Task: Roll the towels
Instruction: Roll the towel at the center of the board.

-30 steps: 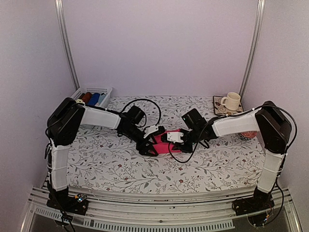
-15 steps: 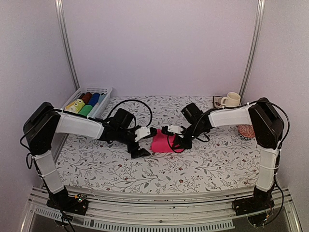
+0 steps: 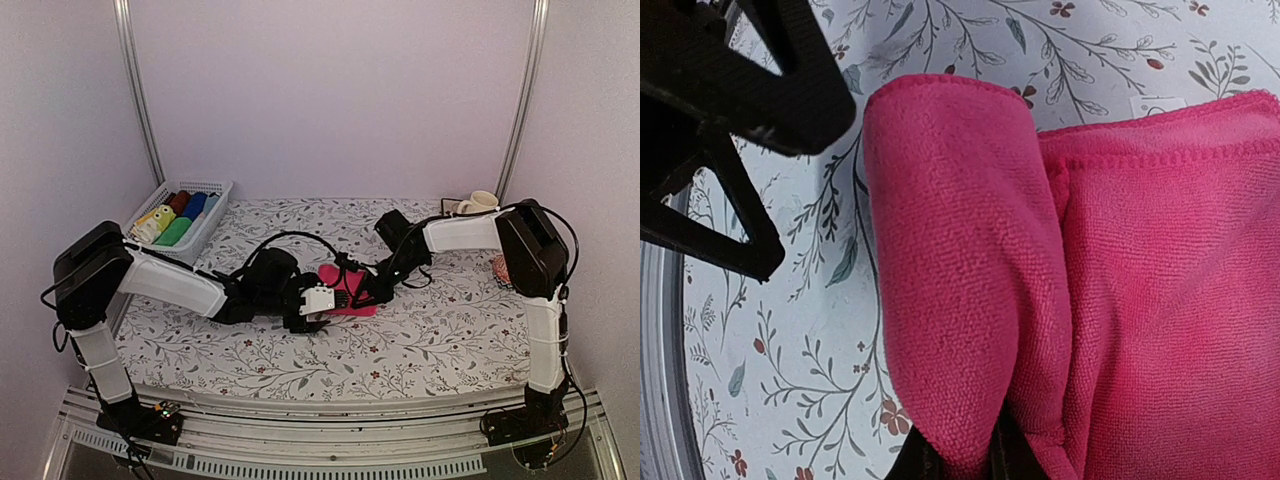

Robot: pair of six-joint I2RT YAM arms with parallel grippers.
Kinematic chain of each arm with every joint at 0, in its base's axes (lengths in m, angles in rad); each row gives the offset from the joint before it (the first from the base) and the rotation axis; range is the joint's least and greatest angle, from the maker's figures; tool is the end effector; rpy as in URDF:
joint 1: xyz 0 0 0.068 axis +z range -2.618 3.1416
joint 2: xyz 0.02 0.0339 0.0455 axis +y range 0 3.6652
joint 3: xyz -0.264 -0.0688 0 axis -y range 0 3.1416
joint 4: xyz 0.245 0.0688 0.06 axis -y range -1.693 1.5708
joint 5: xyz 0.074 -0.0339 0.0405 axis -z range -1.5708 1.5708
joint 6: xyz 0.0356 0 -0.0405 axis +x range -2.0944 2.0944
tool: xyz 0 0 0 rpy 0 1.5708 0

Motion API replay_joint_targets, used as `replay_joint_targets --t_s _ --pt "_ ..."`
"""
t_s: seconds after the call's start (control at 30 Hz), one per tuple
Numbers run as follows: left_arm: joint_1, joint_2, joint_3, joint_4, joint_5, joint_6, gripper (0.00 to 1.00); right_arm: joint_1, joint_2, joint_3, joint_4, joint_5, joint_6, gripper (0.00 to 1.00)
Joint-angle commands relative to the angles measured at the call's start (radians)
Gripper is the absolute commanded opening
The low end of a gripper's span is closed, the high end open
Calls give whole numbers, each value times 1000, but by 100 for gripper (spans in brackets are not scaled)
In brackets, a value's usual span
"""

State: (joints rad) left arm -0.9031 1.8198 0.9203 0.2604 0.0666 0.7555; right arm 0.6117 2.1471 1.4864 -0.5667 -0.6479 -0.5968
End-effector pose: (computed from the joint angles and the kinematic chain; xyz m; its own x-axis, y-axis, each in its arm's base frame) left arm 0.2287 -0.2938 0.1495 0.2910 0.7358 -0.6115 0.8476 0.0980 0.5214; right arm 0.3385 0.2637 0.1355 -0.2868 -0.7485 -0.5979 -0.9496 0.1395 0.2808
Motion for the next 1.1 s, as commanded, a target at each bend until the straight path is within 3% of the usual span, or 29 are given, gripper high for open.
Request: replay_joint_targets --t_s 0.0,0.6,0.77,0.93,1.0,1.07 --pt "-22 33 2 84 -56 47 78 4 116 14 -118 -26 63 4" --pt "-20 200 62 124 -133 142 54 -24 129 35 -142 -97 71 4" --pt "-20 247 96 109 -157 143 35 -24 121 29 -140 -102 71 5" --pt "-20 251 120 48 -129 135 0 -24 113 33 -142 -91 71 12" --pt "-21 245 139 -21 -82 131 0 -25 97 37 -140 -71 71 17" --pt "-17 236 162 -103 -21 115 0 -27 66 32 -130 -42 74 29"
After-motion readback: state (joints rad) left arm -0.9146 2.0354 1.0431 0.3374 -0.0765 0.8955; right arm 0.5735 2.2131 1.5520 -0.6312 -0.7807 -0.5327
